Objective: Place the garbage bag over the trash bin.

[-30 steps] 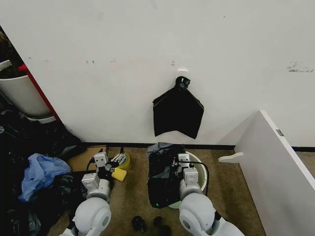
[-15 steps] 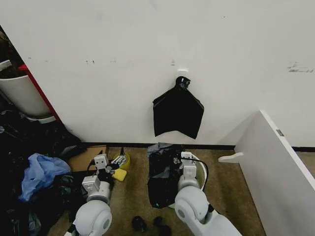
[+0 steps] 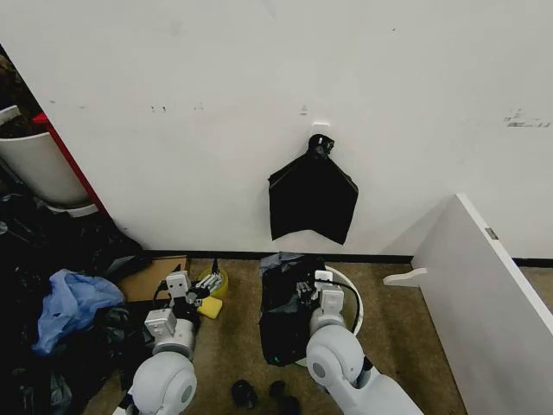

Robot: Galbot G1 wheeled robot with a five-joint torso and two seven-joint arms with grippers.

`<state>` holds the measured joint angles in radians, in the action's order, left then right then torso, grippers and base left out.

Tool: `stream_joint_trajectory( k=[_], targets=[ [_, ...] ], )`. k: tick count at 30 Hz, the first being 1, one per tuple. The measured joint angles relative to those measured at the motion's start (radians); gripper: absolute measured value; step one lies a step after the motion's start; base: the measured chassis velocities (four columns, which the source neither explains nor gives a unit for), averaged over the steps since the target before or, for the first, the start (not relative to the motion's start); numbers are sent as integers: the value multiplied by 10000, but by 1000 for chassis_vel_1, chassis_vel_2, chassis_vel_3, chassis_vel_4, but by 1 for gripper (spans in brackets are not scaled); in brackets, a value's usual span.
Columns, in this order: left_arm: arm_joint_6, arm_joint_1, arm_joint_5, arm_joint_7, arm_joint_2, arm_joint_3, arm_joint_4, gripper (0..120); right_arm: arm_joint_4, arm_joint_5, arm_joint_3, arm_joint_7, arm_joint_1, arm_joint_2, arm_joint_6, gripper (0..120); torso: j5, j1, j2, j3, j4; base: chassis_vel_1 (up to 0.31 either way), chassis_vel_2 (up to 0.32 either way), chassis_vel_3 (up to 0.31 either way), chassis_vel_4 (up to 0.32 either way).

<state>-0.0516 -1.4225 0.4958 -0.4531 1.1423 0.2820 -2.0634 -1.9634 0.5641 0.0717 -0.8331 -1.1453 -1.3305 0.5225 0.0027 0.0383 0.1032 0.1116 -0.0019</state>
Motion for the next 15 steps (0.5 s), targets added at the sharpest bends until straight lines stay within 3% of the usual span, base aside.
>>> stream_joint_trajectory(
  k=[6, 8, 10, 12, 14, 15],
  targets=[
    [-73, 128, 181, 11, -146, -39, 0, 100, -111, 85, -90, 557, -273, 370, -319, 22, 1, 0, 0, 0, -1, 0, 0, 0, 0],
    [-76, 140, 183, 12, -155, -40, 2, 100, -117, 85, -99, 597, -290, 392, -344, 22, 1, 0, 0, 0, -1, 0, 0, 0, 0],
    [-205, 207, 461, 171, -339, -51, 0, 100, -240, -138, -208, 1235, -538, 751, -610, 10, 0, 0, 0, 0, 0, 0, 0, 0, 0],
    [-517, 216, 830, 385, -494, -49, -58, 100, -336, -294, -261, 1530, -661, 947, -691, 3, 1, 0, 0, 0, 0, 0, 0, 0, 0],
    [-1978, 492, 2400, 1161, -909, -114, -100, 100, -608, -464, -485, 2630, -1039, 1537, -1112, 0, 1, 0, 0, 0, 0, 0, 0, 0, 0],
    [-2242, 602, 2599, 1325, -945, -159, -25, 100, -622, -511, -550, 2892, -1116, 1647, -1243, 0, 3, 0, 0, 0, -2, 0, 0, 0, 0]
  ],
)
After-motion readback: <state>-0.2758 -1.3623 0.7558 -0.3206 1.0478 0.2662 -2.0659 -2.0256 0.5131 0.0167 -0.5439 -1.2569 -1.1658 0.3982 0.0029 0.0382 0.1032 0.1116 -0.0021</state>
